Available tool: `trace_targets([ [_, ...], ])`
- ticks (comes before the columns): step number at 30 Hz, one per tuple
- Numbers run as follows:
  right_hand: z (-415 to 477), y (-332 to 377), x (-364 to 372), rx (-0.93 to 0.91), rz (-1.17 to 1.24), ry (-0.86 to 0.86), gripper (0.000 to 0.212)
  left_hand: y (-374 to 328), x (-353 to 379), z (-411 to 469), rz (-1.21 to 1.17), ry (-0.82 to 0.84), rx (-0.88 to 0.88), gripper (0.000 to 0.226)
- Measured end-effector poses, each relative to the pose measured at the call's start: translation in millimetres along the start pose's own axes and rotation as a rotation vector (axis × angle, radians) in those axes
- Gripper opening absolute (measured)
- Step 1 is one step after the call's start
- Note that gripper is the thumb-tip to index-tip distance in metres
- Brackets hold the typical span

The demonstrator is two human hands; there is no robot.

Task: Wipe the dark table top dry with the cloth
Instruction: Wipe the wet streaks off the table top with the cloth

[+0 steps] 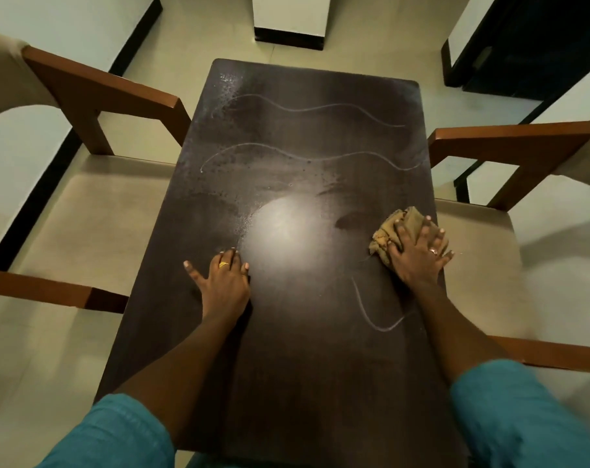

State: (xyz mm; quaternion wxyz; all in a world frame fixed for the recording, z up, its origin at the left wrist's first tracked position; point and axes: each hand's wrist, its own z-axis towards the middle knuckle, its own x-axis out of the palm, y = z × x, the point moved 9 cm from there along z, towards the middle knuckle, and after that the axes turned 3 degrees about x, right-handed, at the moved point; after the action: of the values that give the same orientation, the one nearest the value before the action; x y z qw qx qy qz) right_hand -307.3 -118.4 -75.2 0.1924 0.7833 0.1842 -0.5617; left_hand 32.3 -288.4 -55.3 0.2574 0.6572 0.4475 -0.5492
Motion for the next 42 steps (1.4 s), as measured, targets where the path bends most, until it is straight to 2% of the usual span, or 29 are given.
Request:
trace_targets([
  [4, 15, 28, -3, 0.018, 0.057, 0.026, 0.055, -15, 6, -8, -0.012, 0.018, 0.015, 0.045],
  [8, -1, 84, 6, -0.138, 0.021, 0.04, 0.051, -32, 8, -16, -0.017, 0.021, 0.058, 0.045],
  [12, -56, 142, 25, -0.338, 0.002, 0.043, 0.048, -37, 7, -16, -0.027, 0.012, 0.063, 0.046],
  [17, -123, 146, 52, -0.514, -0.069, 0.009, 0.046, -42, 3, -19, -0.035, -0.015, 0.064, 0.046],
  [19, -132, 123, 55, -0.489, -0.094, -0.014, 0.047, -47, 2, -20, -0.026, -0.024, 0.087, 0.046],
  [22, -125, 73, 53, -0.353, -0.062, -0.004, 0.051, -57, 3, -22, -0.035, -0.025, 0.114, 0.046],
  [25, -108, 24, 37, -0.224, -0.06, -0.08, 0.048, -71, 4, -24, -0.046, -0.035, 0.143, 0.046],
  [28, -79, -20, 26, -0.095, -0.064, -0.037, 0.053, -85, 5, -29, -0.067, -0.046, 0.18, 0.047],
  [33, -61, -41, 18, 0.086, 0.028, -0.059, 0.053, -101, 6, -40, -0.081, -0.071, 0.226, 0.047],
  [37, -78, -18, 23, 0.072, 0.058, -0.068, 0.05, -107, 13, -47, -0.077, -0.064, 0.241, 0.047],
  [42, -127, 21, 43, -0.137, 0.016, -0.05, 0.05, -120, 22, -58, -0.039, -0.027, 0.301, 0.048],
])
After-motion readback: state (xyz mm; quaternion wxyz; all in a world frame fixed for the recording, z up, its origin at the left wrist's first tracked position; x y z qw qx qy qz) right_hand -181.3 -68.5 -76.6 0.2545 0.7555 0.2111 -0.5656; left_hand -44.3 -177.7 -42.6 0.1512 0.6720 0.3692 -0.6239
